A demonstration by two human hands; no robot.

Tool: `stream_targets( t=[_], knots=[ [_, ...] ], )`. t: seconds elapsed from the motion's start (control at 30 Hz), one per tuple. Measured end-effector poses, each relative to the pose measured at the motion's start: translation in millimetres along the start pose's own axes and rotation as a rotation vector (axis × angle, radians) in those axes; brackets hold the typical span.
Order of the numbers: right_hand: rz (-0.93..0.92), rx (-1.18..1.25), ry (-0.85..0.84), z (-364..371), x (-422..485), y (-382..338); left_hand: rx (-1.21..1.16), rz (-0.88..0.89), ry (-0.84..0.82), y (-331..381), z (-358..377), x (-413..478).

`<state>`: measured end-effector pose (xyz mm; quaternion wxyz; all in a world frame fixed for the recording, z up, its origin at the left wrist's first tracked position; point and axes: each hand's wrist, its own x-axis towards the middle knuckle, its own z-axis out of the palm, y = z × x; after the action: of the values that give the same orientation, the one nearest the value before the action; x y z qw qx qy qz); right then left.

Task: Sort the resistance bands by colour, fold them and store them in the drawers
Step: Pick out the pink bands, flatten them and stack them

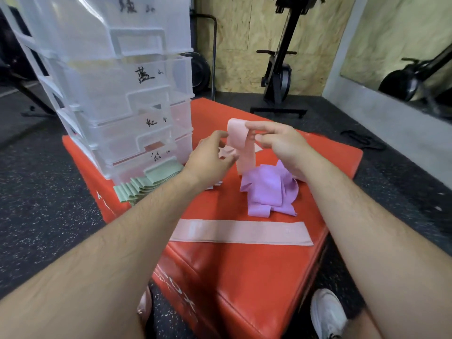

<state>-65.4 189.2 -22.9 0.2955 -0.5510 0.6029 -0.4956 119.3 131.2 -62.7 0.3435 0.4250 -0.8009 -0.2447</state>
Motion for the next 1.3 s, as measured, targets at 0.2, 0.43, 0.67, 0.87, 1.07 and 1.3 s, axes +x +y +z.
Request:
stream_targets(
  t=[0.2, 0.43, 0.67, 0.87, 1.07, 1.3],
  knots=[
    [-0.055, 0.153, -0.092, -21.7, -44.9, -30.4, -0.258, -0.039, 0.067, 34.9, -4.3, -25.7],
    [-0.115, 0.011, -0.034, -29.9, -75.3, -34.8, -0.236, 0.108, -0.07, 52.3, -16.8, -55.6],
    [-0.174, -0.155, 0.013, -19.4, -83.6, -33.6, -0.206, 0.131, 0.038, 55.4, -20.0, -68.2],
    [-0.081, -0.257, -0.091, -14.8, -78.8, -32.2, -0.245, 0.037, 0.103, 63.3, -30.5, -66.5],
    [0.029, -0.169, -0.178, -7.6, -76.1, -33.3, -0.457, -0.089, -0.008, 61.3, -36.2, -65.2],
    [0.024, -0.138, -0.252, -2.2, -80.8, -27.1, -0.468, -0.119, -0.069, 59.0, -37.9, -66.8]
  ],
)
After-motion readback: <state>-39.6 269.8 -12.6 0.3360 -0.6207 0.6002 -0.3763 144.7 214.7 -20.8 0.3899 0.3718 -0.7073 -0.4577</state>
